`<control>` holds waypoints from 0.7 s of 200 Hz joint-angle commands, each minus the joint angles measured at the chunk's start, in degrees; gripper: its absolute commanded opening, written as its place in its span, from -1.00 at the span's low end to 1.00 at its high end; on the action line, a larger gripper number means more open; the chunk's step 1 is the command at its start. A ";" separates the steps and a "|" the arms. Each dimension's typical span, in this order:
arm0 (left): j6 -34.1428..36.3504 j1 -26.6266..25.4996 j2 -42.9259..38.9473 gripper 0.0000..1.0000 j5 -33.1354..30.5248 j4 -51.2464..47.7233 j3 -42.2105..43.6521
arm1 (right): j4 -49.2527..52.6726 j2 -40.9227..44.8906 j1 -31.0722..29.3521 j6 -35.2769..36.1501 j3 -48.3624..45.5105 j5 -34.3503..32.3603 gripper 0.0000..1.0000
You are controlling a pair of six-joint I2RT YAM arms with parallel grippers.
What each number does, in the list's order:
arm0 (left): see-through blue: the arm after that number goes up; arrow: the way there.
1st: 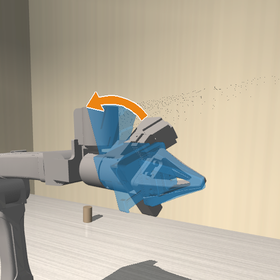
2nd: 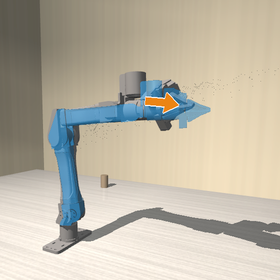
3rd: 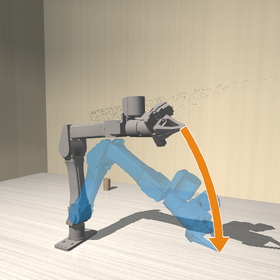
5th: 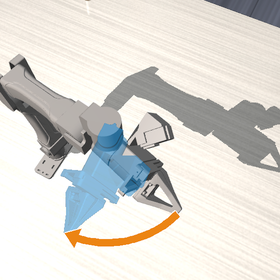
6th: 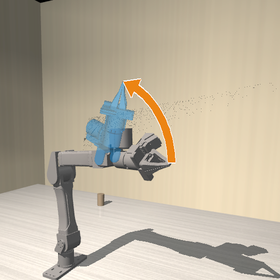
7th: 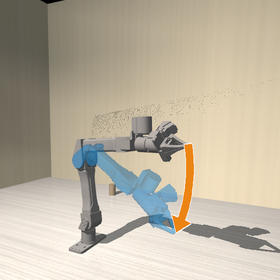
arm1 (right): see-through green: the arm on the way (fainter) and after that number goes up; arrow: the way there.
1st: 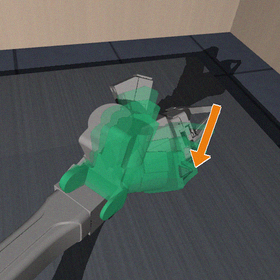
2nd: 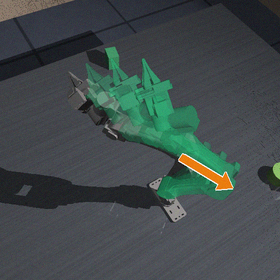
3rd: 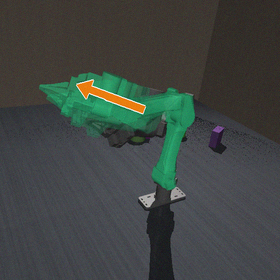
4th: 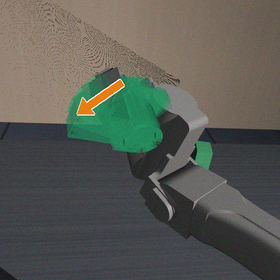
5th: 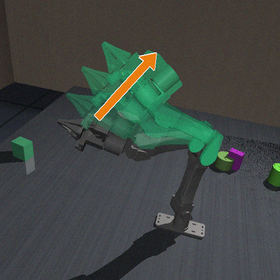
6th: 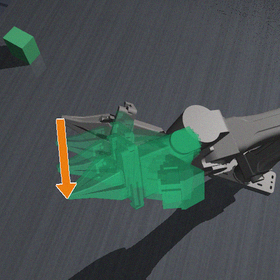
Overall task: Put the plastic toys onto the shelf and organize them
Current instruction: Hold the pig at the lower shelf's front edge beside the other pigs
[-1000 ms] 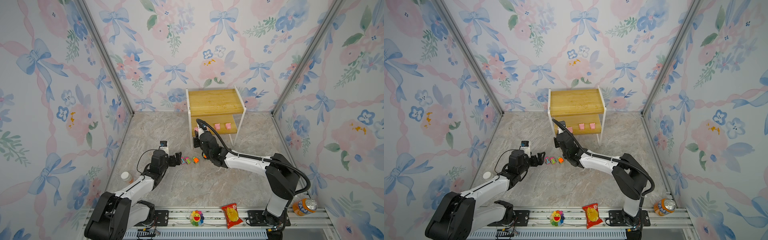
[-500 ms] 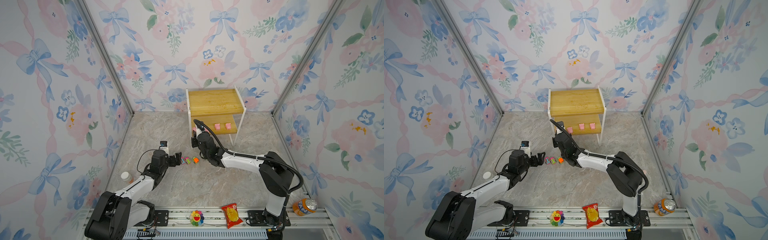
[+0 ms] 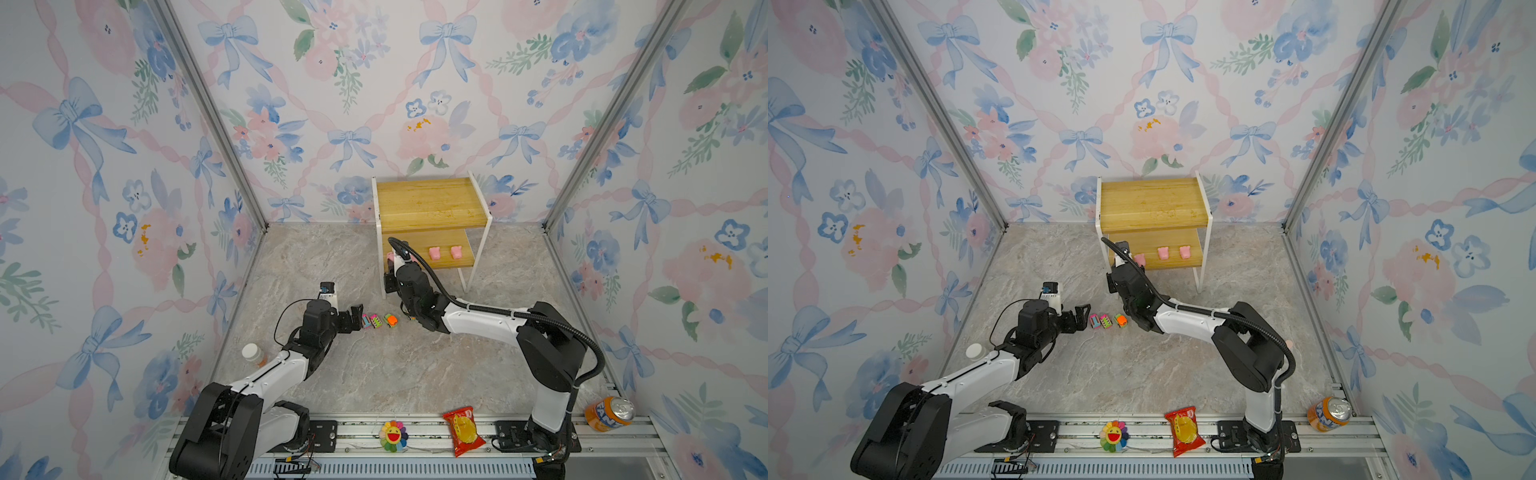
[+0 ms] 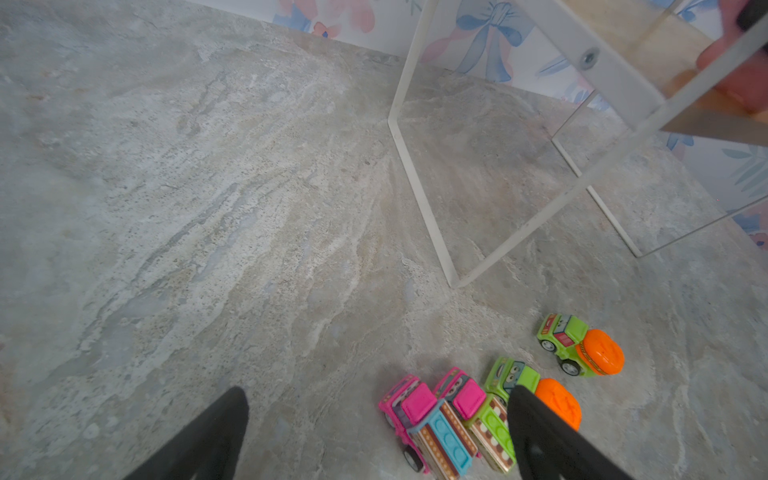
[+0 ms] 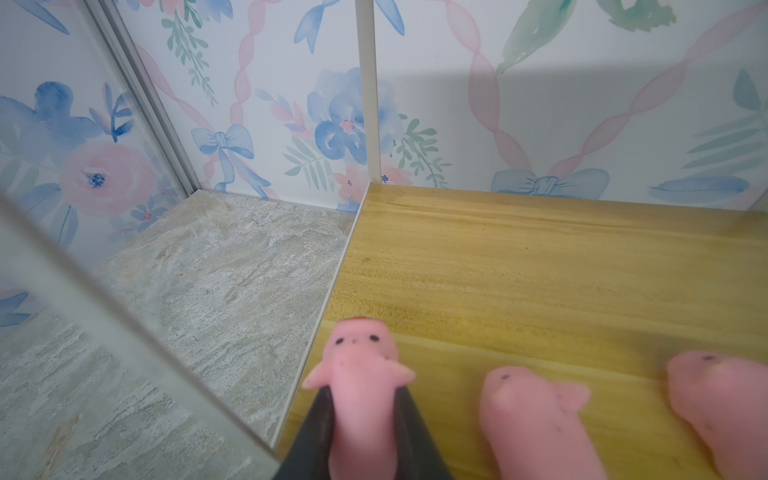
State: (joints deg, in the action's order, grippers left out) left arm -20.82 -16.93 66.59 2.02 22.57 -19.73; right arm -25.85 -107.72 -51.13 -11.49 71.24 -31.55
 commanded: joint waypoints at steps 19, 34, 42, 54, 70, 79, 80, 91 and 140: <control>0.24 -0.26 0.66 0.96 0.12 -0.56 -0.45 | -0.95 -1.94 0.58 0.50 1.79 -0.53 -0.52; 0.30 -0.22 0.62 0.96 0.09 -0.53 -0.47 | -0.78 -2.22 0.56 0.59 1.86 -0.52 -0.52; 0.29 -0.26 0.65 0.96 0.00 -0.60 -0.46 | -0.75 -2.32 0.54 0.51 1.88 -0.52 -0.52; 0.31 -0.25 0.63 0.96 0.08 -0.56 -0.43 | -0.78 -2.61 0.51 0.50 1.93 -0.48 -0.52; 0.36 -0.28 0.72 0.96 0.00 -0.63 -0.40 | -0.61 -2.93 0.54 0.58 2.05 -0.52 -0.50; 0.34 -0.25 0.71 0.96 -0.01 -0.62 -0.45 | -0.74 -3.02 0.52 0.67 2.05 -0.51 -0.49; 0.34 -0.23 0.73 0.96 -0.05 -0.56 -0.47 | -0.74 -3.02 0.52 0.67 2.05 -0.51 -0.49; 0.34 -0.24 0.71 0.96 -0.17 -0.59 -0.37 | -0.78 -3.11 0.53 0.81 1.97 -0.57 -0.48; 0.34 -0.23 0.70 0.96 -0.08 -0.55 -0.40 | -1.02 -2.95 0.55 0.77 1.37 -0.70 -0.43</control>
State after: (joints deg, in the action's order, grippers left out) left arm -20.82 -16.93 66.59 2.02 22.57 -19.70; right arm -26.50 -109.65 -51.05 -11.29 71.68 -31.57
